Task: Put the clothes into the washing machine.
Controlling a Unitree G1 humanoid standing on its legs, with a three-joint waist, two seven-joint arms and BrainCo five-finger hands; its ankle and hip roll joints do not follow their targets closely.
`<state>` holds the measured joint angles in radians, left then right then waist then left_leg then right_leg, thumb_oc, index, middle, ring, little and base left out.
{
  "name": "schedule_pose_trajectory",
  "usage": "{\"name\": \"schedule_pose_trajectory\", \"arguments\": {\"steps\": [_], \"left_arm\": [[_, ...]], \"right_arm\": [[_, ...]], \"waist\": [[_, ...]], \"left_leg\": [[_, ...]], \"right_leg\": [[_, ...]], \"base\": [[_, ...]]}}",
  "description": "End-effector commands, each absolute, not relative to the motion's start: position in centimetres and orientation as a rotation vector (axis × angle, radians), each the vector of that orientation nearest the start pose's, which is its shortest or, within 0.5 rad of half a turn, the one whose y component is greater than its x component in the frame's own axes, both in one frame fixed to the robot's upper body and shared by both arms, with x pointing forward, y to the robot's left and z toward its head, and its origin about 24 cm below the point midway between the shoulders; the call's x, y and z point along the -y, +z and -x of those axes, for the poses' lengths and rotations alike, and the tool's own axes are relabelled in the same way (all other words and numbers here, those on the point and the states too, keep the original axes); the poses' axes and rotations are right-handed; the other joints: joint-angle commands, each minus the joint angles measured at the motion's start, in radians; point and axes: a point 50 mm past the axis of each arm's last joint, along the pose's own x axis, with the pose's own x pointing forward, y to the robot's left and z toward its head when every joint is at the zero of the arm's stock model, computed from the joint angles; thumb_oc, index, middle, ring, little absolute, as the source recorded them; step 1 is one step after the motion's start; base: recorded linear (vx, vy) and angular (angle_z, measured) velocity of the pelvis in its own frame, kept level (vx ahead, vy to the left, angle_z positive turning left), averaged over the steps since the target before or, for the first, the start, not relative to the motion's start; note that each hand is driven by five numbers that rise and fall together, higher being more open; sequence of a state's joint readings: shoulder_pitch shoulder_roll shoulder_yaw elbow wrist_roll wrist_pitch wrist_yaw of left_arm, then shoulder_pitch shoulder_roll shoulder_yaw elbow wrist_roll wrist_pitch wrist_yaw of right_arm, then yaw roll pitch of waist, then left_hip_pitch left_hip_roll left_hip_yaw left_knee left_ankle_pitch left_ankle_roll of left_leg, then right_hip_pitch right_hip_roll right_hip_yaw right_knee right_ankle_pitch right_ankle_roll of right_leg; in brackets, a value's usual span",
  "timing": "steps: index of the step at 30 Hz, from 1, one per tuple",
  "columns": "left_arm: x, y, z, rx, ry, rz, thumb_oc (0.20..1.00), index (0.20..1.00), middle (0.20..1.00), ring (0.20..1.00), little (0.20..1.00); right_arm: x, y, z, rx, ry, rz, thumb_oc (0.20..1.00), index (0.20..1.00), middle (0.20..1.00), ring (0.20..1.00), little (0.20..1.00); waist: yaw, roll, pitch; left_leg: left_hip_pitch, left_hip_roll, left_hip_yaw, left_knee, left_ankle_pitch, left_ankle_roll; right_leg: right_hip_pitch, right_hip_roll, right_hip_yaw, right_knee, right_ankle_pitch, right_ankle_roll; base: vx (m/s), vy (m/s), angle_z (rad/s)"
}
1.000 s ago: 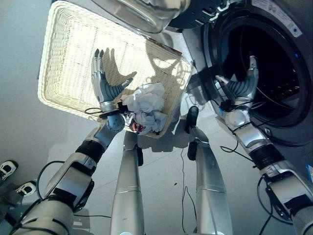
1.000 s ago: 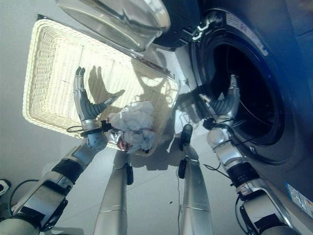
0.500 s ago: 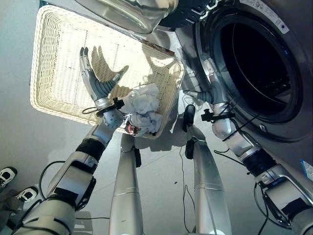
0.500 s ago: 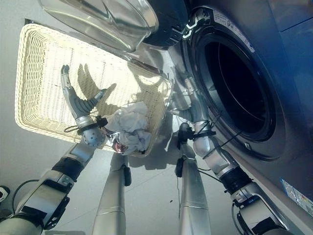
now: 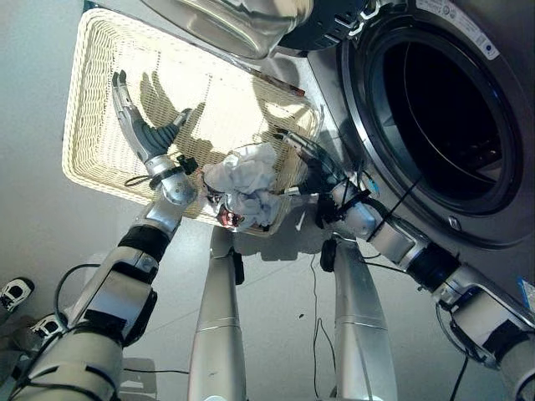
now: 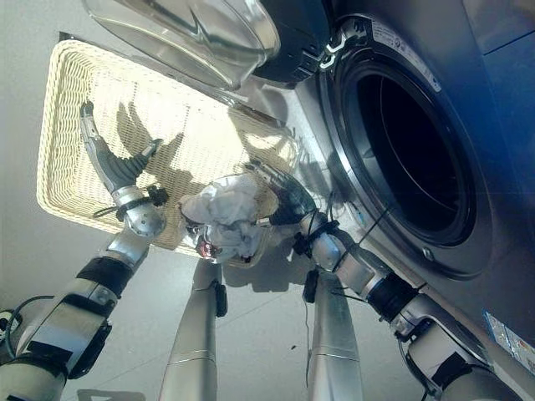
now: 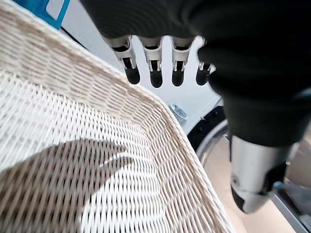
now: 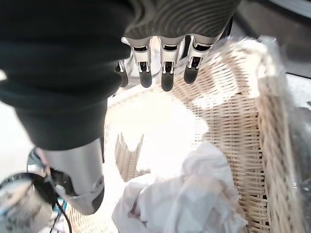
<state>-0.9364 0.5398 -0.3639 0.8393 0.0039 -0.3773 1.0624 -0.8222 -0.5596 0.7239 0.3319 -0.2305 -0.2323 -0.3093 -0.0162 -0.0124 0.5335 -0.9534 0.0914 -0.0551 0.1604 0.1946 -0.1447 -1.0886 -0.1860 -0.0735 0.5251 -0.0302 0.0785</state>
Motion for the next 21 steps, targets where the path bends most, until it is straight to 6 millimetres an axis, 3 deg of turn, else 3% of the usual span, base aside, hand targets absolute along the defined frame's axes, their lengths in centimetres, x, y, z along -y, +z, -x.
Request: {"name": "schedule_pose_trajectory", "arguments": {"steps": [1, 10, 21], "left_arm": [[-23.8, 23.1, -37.0, 0.748, 0.937, -0.33, 1.0, 1.0, 1.0, 1.0, 1.0], [-22.9, 24.3, -37.6, 0.77, 0.935, -0.322, 1.0, 1.0, 1.0, 1.0, 1.0], [-22.1, 25.4, -38.0, 0.788, 0.918, -0.328, 1.0, 1.0, 1.0, 1.0, 1.0]], "right_arm": [[7.6, 16.2, -33.8, 0.694, 0.397, 0.925, 1.0, 1.0, 1.0, 1.0, 1.0], [6.3, 15.9, -35.4, 0.661, 0.336, 0.965, 1.0, 1.0, 1.0, 1.0, 1.0], [5.9, 13.9, -37.6, 0.457, 0.336, 1.085, 1.0, 1.0, 1.0, 1.0, 1.0]], "waist": [[0.015, 0.002, -0.013], [0.03, 0.018, -0.013], [0.06, 0.045, -0.013]], "left_leg": [[-0.027, -0.041, 0.026, 0.11, -0.059, 0.046], [-0.03, -0.046, 0.022, 0.109, -0.057, 0.045], [-0.03, -0.051, 0.017, 0.11, -0.05, 0.049]], "right_leg": [[0.097, 0.034, -0.059, -0.187, 0.107, 0.019], [0.091, 0.03, -0.061, -0.185, 0.11, 0.016], [0.09, 0.025, -0.072, -0.174, 0.111, 0.011]], "base": [[0.0, 0.0, 0.0], [0.0, -0.003, 0.02], [0.0, -0.001, 0.0]]}}
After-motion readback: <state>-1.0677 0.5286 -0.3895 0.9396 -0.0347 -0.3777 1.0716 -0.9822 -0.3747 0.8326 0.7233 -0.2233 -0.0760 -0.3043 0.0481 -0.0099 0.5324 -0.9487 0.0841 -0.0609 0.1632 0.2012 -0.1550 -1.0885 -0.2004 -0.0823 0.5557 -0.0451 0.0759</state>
